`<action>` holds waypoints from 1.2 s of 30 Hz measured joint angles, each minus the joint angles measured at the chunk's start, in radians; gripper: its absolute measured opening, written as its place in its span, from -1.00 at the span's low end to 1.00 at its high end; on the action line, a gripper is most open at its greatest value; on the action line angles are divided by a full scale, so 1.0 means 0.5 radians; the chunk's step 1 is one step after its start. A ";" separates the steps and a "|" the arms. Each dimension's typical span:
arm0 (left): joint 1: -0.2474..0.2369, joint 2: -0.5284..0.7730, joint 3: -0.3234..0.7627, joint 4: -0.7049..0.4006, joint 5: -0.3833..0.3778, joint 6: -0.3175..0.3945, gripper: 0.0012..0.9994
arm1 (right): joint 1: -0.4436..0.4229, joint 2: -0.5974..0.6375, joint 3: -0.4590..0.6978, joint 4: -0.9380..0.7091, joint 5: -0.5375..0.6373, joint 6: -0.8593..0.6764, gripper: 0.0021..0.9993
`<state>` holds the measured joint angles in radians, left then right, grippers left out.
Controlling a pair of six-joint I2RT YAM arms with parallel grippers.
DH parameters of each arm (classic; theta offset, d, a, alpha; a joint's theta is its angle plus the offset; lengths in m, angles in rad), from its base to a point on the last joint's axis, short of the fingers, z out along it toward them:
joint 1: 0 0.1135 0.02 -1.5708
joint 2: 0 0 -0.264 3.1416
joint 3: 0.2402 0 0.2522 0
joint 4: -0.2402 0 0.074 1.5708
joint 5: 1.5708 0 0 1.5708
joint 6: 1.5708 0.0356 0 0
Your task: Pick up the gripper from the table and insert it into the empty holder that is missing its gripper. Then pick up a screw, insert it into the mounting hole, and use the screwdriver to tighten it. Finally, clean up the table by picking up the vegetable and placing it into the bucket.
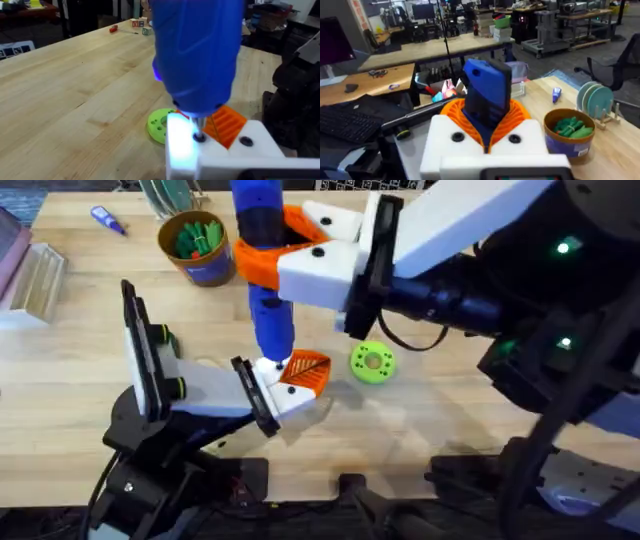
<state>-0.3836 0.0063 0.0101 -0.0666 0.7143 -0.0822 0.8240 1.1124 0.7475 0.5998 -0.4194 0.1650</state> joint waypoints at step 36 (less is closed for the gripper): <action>0.000 0.000 0.000 0.000 0.001 0.000 -0.99 | -1.001 1.000 -0.002 -0.604 1.392 -2.957 -0.96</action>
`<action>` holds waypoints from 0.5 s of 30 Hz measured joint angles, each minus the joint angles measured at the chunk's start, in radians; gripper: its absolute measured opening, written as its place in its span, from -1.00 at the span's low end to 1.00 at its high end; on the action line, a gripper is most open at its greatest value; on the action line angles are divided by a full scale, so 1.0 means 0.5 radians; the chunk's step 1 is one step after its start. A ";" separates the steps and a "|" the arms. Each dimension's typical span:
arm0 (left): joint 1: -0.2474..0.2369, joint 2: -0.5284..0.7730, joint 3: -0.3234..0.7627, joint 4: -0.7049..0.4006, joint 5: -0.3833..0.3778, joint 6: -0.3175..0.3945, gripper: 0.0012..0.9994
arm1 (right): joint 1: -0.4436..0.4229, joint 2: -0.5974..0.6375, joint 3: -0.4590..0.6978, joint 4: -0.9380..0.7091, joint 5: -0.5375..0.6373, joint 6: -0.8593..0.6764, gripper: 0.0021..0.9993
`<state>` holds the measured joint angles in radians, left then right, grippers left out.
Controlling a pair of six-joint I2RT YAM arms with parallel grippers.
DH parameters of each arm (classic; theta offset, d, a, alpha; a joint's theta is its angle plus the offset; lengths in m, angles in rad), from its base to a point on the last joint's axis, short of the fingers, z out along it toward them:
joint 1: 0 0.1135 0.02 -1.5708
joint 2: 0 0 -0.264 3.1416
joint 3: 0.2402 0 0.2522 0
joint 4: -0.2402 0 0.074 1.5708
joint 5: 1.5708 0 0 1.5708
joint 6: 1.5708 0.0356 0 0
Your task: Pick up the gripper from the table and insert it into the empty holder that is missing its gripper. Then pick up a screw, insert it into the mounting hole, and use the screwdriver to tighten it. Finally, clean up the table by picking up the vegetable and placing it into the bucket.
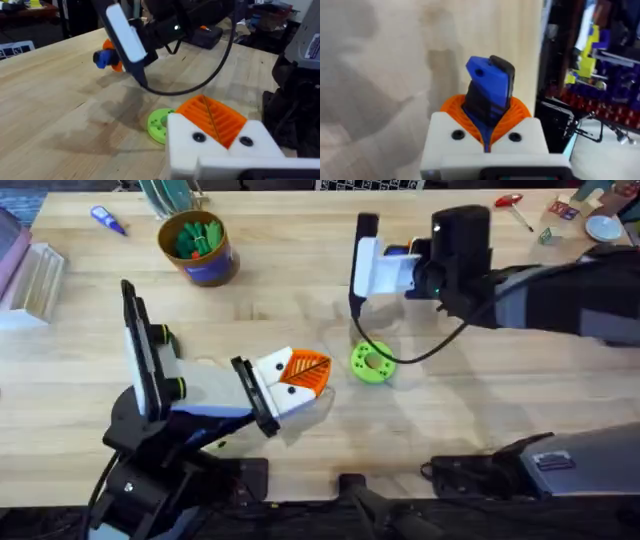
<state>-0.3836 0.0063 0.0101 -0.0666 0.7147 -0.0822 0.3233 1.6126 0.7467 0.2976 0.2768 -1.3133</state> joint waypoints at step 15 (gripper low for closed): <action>0.000 0.001 0.000 0.000 -0.002 0.000 -0.99 | 0.032 0.098 0.059 -0.140 -0.069 -0.001 0.83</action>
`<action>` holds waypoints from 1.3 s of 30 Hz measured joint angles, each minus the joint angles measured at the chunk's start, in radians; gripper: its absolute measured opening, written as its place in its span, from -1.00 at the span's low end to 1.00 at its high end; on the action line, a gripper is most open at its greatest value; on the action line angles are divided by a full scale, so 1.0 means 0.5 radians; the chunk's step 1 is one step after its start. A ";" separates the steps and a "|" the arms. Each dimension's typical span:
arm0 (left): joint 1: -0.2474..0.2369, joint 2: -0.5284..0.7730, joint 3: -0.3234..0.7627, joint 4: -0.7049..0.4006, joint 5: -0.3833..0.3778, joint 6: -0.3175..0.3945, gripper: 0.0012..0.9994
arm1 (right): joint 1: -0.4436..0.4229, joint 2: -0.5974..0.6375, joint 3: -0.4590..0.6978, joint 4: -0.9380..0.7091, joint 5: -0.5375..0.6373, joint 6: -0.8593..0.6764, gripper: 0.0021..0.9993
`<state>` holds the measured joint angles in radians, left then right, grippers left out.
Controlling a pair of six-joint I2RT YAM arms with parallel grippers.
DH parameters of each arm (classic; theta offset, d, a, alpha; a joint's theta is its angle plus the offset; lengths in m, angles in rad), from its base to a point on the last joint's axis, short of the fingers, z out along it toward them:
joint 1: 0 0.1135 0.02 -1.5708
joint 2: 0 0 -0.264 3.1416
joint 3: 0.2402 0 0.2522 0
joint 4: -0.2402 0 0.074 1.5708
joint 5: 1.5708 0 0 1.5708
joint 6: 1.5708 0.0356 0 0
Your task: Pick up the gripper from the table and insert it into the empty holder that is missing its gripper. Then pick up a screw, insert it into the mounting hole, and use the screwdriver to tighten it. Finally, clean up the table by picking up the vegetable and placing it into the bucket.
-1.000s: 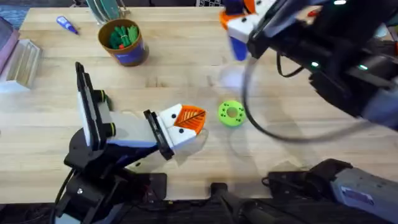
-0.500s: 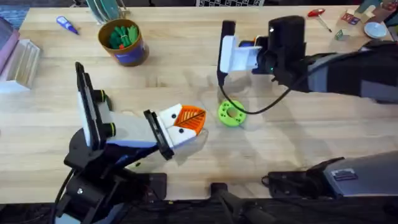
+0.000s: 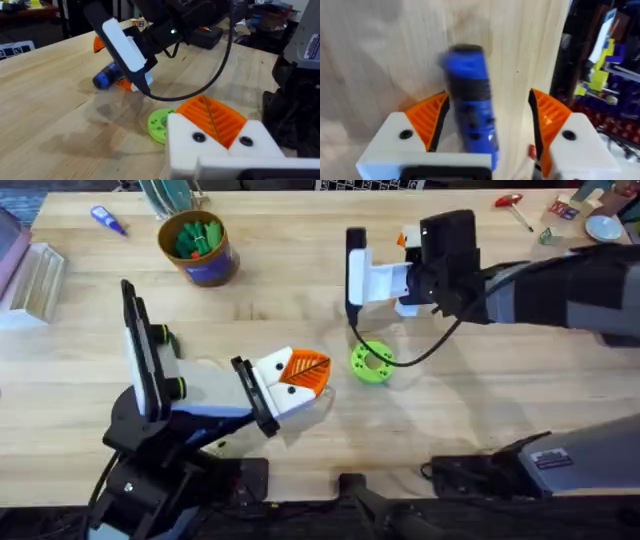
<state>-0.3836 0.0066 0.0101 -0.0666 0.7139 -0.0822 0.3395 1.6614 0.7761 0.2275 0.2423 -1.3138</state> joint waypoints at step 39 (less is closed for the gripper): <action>0.000 0.033 0.370 -0.473 -0.357 -0.320 0.97 | 0.075 -1.058 -0.014 -0.538 -0.893 1.955 0.87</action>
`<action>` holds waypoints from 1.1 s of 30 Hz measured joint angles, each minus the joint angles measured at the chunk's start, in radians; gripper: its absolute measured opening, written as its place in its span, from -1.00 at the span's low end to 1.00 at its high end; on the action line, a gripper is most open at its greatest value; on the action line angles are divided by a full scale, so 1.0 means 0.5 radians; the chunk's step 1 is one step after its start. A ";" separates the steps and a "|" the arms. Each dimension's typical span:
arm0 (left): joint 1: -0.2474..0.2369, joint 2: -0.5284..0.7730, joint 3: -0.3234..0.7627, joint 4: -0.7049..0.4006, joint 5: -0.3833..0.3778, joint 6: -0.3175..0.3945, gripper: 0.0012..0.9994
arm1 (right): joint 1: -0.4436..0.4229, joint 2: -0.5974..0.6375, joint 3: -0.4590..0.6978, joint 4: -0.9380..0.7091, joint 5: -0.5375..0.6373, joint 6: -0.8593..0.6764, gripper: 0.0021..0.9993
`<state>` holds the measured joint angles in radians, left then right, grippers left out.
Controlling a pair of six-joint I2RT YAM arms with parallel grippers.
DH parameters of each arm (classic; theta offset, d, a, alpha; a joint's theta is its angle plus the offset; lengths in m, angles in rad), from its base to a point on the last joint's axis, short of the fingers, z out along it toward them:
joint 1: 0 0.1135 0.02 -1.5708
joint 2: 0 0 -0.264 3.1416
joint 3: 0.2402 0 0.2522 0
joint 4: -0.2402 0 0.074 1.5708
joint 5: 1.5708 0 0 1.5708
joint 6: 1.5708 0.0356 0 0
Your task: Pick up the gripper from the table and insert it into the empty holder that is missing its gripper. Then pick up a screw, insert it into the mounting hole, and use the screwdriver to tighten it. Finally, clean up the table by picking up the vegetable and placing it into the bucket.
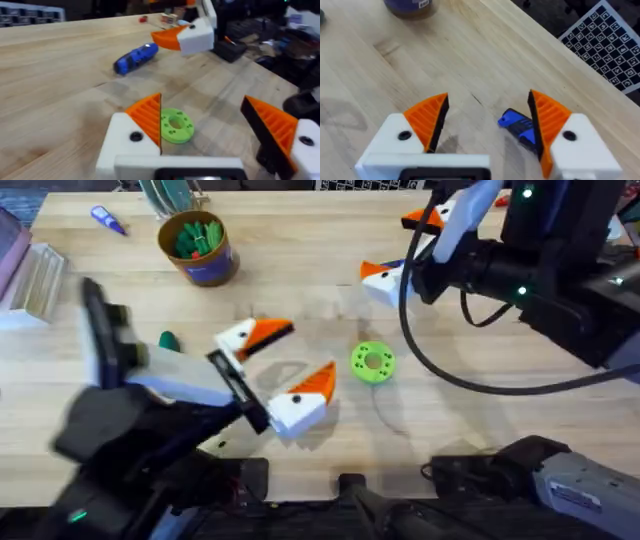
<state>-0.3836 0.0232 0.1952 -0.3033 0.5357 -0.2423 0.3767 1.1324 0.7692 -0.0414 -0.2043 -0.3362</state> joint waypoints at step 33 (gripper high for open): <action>0.338 1.818 1.303 -1.396 -1.098 -0.500 0.97 | 0.000 0.001 0.000 0.000 -0.028 0.030 0.88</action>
<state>-0.2144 0.9322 0.8467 -1.0013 -0.0132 -0.4921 0.3767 1.1328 0.7692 -0.0414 -0.2184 -0.3210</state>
